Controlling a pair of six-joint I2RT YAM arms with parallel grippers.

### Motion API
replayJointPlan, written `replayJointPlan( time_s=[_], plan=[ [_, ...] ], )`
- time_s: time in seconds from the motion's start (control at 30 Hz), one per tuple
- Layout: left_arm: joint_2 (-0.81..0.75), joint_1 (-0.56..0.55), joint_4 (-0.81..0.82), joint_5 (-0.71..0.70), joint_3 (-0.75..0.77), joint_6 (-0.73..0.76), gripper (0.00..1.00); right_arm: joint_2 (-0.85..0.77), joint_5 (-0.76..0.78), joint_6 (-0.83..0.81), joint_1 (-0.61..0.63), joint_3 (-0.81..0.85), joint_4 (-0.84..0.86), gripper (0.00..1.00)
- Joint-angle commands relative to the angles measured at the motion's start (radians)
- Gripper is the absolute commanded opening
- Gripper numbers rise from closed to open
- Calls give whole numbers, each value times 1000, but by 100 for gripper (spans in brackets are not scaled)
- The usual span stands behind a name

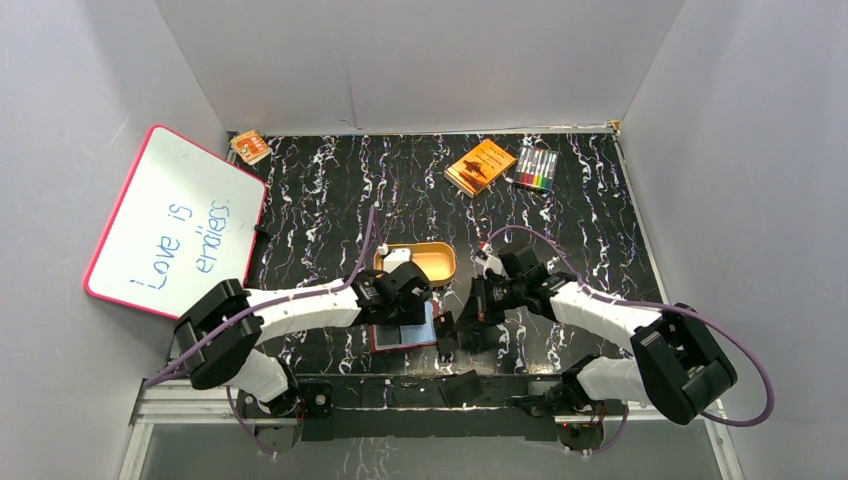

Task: Put the credit cards into the card holder
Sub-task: Turn over the card slot in the card holder.

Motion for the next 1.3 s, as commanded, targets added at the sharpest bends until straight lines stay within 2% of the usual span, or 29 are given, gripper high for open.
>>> replayJointPlan(
  time_s=[0.0,0.1,0.3,0.63,0.77,1.07,1.27],
  plan=[
    [-77,-4,-62,-28,45,16,55,17,-34,-13,17,39,59,0],
    [-85,-4,-67,-28,55,28,56,3,13,-12,18,46,26,0],
    [-27,-7,-66,8,70,90,63,-125,175,-7,19,50,-101,0],
    [130,-40,-78,-21,113,149,63,-292,232,-16,18,43,-238,0],
    [167,-43,-101,-37,106,147,52,-298,229,-13,19,51,-238,0],
    [119,-43,-110,-72,52,120,2,-245,153,-23,21,63,-197,0],
    [86,-43,-99,-86,30,95,0,-167,96,-42,73,98,-147,0]
  ],
)
